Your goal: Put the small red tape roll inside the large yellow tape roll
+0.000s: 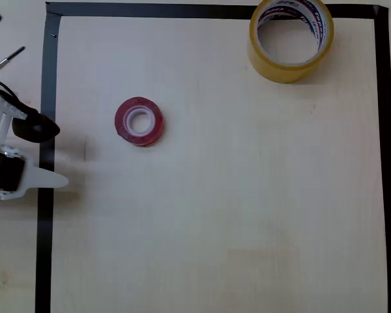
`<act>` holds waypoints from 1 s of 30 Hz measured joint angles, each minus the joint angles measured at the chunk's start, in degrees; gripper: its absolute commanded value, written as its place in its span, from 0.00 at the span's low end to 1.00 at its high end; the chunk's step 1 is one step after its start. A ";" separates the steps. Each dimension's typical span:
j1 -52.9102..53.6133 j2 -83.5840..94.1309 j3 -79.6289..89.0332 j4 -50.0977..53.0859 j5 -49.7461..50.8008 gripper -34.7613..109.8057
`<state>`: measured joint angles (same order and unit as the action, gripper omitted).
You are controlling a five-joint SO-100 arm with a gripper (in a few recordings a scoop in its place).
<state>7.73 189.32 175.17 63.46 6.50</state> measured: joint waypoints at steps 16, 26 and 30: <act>-2.55 0.00 0.00 1.41 0.00 0.32; -2.99 0.00 -0.26 2.90 0.00 0.36; -5.71 -2.11 -2.72 2.90 -0.18 0.36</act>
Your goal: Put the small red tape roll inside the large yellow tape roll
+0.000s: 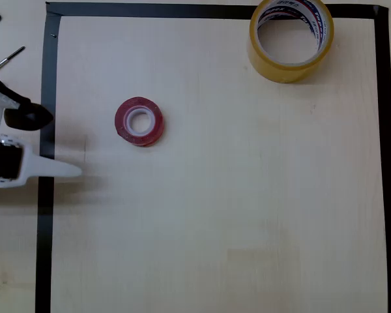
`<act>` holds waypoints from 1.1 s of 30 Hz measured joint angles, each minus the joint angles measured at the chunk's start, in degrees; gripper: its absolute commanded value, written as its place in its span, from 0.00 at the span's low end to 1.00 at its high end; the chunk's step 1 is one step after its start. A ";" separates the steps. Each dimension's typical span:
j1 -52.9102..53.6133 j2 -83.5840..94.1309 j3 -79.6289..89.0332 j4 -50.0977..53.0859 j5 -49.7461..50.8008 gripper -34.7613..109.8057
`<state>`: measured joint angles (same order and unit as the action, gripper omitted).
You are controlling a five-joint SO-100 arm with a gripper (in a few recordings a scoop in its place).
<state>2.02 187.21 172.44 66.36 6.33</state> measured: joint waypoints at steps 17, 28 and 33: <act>-15.38 -57.92 -32.43 -8.53 -13.01 0.37; -15.29 -74.79 -36.83 -16.79 -17.75 0.37; -15.21 -78.40 -36.91 -20.04 -18.54 0.37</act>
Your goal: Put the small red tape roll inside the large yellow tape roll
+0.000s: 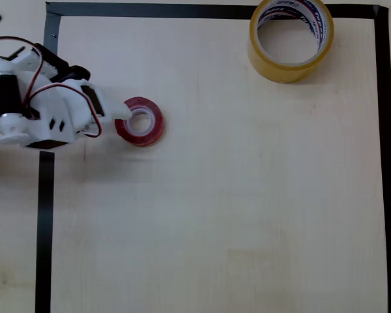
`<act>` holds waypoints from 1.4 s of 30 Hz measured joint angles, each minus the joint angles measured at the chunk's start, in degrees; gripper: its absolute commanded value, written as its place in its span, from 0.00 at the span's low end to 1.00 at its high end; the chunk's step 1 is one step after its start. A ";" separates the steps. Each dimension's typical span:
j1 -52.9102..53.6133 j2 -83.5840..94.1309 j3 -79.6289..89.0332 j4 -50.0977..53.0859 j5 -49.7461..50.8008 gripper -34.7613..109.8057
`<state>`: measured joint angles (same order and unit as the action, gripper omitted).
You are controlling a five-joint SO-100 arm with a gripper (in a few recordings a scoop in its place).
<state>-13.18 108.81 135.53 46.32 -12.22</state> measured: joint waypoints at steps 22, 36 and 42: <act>0.62 -9.49 -3.43 -3.69 0.00 0.24; 0.35 -10.81 -5.62 0.97 0.00 0.24; -1.85 -2.72 -7.03 8.35 0.00 0.24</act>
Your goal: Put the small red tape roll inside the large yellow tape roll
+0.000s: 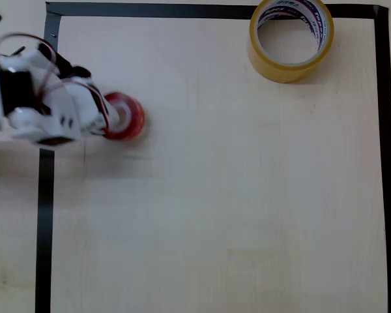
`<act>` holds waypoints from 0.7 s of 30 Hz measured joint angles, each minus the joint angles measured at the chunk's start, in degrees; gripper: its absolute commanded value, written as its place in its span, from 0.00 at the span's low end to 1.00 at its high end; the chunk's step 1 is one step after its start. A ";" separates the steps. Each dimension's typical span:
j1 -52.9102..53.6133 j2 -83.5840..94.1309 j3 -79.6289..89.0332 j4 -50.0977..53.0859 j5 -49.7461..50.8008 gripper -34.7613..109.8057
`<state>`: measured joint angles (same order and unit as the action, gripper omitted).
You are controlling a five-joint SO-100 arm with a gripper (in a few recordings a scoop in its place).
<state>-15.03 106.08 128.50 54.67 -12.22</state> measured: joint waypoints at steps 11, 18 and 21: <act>-4.75 0.18 -21.53 2.99 0.97 0.24; -5.45 -9.84 -33.75 -1.23 2.11 0.24; -5.80 -12.57 -36.47 -4.57 2.37 0.24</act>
<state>-20.83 93.52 92.02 50.10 -9.84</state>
